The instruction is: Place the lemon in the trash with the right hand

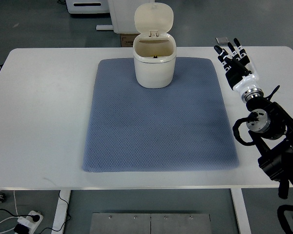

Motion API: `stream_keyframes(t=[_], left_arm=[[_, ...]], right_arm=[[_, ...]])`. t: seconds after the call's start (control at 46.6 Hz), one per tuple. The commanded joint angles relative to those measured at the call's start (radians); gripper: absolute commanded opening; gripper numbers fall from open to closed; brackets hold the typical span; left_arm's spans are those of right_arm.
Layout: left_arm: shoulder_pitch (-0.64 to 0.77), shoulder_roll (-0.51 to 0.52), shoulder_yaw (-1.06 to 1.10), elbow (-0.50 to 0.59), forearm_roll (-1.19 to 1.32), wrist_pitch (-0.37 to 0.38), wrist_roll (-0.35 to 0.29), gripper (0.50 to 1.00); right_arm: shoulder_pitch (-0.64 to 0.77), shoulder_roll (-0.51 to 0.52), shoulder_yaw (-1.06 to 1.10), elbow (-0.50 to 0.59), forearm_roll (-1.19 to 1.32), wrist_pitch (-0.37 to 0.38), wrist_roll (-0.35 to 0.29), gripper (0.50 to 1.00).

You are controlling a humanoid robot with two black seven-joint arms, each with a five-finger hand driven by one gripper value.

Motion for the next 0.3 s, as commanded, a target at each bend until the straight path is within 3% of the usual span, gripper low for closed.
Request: stream_keyframes(t=[0.0,0.279], left_arm=[[0.0,0.0,0.0,0.0,0.001,0.001,0.0,1.0],[0.0,0.0,0.0,0.0,0.0,0.0,0.0,1.0]], right_arm=[[-0.018,0.005,0.014,0.001,0.0,0.0,0.015,1.0],[-0.071,0.024,0.058,0.028,0.0,0.002,0.03,1.0]])
